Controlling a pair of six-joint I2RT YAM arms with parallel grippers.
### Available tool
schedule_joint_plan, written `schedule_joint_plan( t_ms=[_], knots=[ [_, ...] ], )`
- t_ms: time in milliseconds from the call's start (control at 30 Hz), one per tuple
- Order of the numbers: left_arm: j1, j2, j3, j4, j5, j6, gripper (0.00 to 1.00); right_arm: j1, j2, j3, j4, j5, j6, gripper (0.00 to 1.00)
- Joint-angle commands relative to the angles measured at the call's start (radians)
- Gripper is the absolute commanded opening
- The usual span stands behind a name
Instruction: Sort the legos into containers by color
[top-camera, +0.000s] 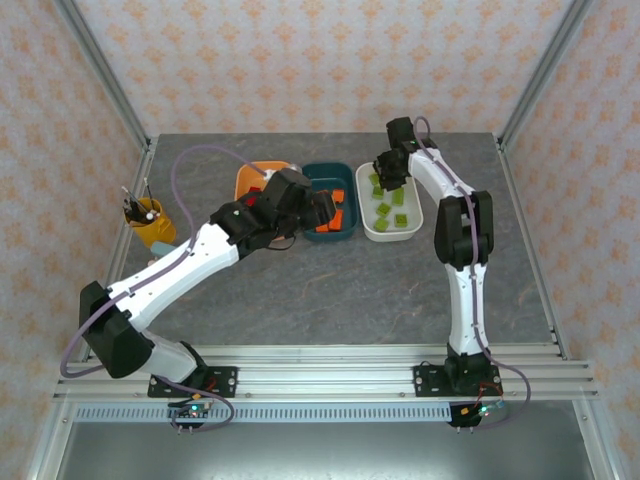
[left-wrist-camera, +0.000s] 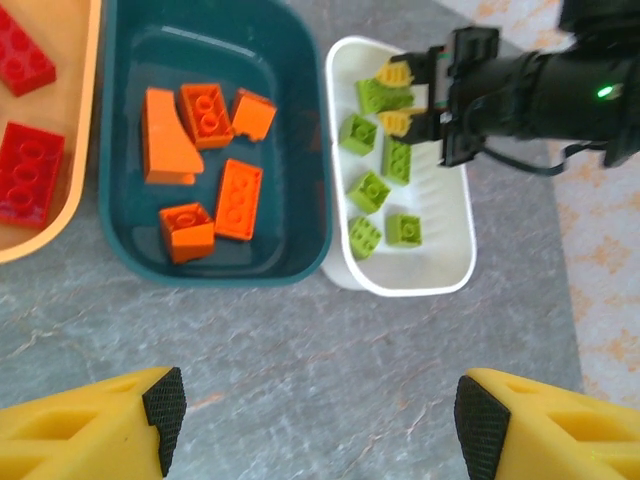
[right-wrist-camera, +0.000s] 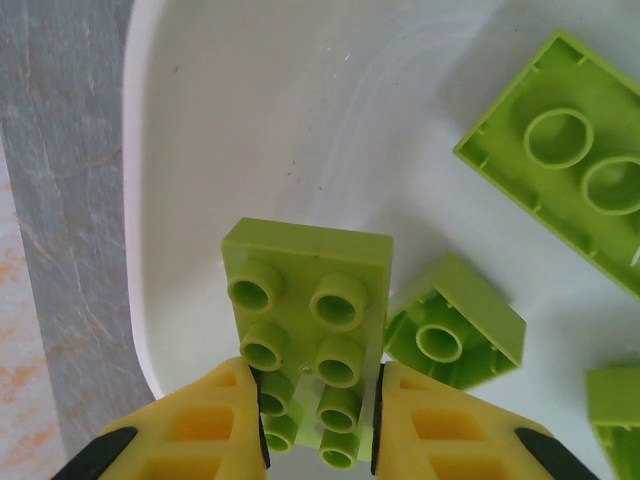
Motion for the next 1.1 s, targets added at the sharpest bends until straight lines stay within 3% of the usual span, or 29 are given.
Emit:
schedule_joint_plan(
  t_ms=[0, 233, 467, 633, 833, 1067],
  knots=[
    [-0.013, 0.018, 0.045, 0.01, -0.031, 0.026, 0.74, -0.011, 0.043, 0.045, 0.021, -0.001, 0.098, 0.26],
    [-0.018, 0.01, 0.054, -0.004, -0.03, 0.029, 0.74, -0.02, 0.086, 0.101, 0.027, 0.011, 0.142, 0.29],
    [-0.021, -0.006, 0.054, -0.022, -0.024, 0.033, 0.74, -0.021, 0.076, 0.102, 0.015, -0.007, 0.148, 0.52],
    [-0.022, -0.041, 0.053, -0.037, -0.044, 0.036, 0.74, -0.019, 0.013, 0.073, 0.007, -0.001, 0.126, 0.56],
    [-0.023, -0.101, 0.05, -0.082, -0.077, 0.035, 0.75, -0.01, -0.156, -0.046, 0.001, 0.04, 0.066, 0.54],
    [-0.023, -0.219, -0.011, -0.169, -0.145, 0.023, 0.79, 0.038, -0.537, -0.347, -0.058, 0.176, -0.262, 0.58]
  ],
)
